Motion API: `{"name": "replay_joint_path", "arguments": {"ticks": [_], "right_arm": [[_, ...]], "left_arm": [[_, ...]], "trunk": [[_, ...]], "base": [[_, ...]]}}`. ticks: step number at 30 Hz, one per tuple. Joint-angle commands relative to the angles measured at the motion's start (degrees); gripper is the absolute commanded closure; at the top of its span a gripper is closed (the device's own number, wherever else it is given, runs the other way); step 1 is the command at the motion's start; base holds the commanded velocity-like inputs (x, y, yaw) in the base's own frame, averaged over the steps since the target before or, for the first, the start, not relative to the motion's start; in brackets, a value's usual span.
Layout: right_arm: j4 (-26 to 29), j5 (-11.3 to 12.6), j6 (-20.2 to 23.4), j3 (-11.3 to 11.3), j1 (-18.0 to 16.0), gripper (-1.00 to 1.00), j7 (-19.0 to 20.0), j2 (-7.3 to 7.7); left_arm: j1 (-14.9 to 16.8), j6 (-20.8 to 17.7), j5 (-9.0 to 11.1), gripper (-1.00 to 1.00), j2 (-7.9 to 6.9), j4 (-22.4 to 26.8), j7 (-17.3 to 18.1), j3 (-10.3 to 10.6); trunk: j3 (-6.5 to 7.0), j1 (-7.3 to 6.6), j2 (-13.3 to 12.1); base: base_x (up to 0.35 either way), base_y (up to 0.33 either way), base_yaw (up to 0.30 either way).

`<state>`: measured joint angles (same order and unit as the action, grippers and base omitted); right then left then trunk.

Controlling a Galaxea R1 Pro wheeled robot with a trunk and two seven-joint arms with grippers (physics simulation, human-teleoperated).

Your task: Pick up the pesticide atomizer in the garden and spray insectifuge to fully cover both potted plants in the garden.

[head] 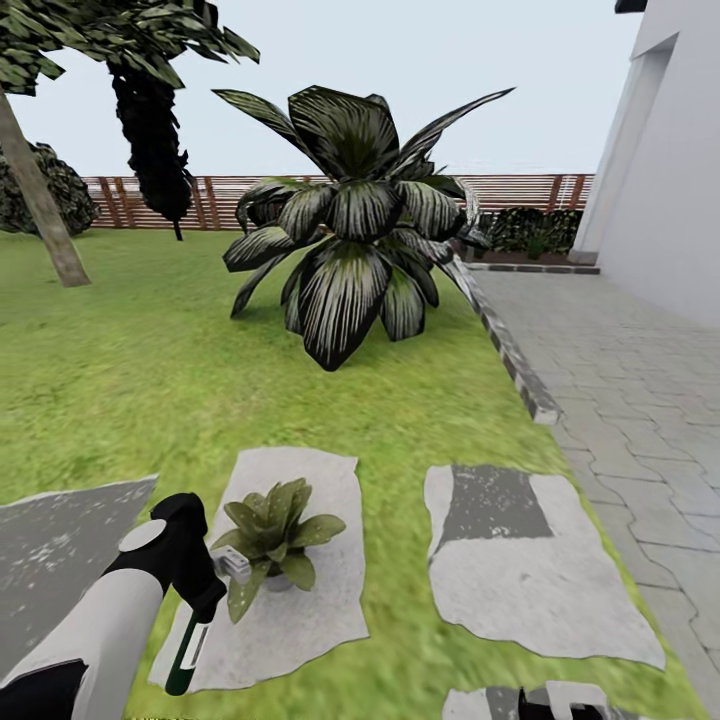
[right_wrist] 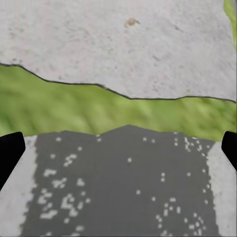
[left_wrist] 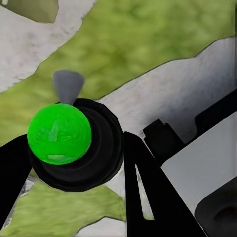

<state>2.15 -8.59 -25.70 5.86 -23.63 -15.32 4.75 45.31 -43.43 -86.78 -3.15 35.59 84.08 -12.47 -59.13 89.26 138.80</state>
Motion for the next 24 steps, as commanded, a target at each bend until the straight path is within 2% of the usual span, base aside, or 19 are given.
{"name": "replay_joint_path", "arguments": {"ticks": [1, 11, 15, 24], "right_arm": [[0.0, -0.6, -0.1, 0.5, 0.0, -1.0, -0.1, 0.0], [0.0, -0.6, -0.1, 0.5, 0.0, -1.0, -0.1, 0.0], [0.0, -0.6, -0.1, 0.5, 0.0, -1.0, -0.1, 0.0], [0.0, -0.6, -0.1, 0.5, 0.0, -1.0, -0.1, 0.0]], "left_arm": [[0.0, -0.6, -0.6, 1.0, 0.07, 0.0, 0.6, -0.3], [0.1, -0.6, -0.6, 1.0, 0.0, 0.1, 0.6, -0.3], [0.1, -0.6, -0.6, 1.0, -0.12, 0.1, 0.6, -0.3], [0.2, -0.6, -0.6, 1.0, -0.39, 0.0, 0.9, 0.0]], "trunk": [[-0.06, 0.0, 0.0], [-0.06, 0.0, 0.0], [-0.06, 0.0, 0.0], [-0.06, 0.0, 0.0]], "base": [[0.06, -0.266, 0.277], [0.01, -0.272, 0.277], [0.146, -0.238, 0.269], [0.265, -0.092, 0.036]]}}
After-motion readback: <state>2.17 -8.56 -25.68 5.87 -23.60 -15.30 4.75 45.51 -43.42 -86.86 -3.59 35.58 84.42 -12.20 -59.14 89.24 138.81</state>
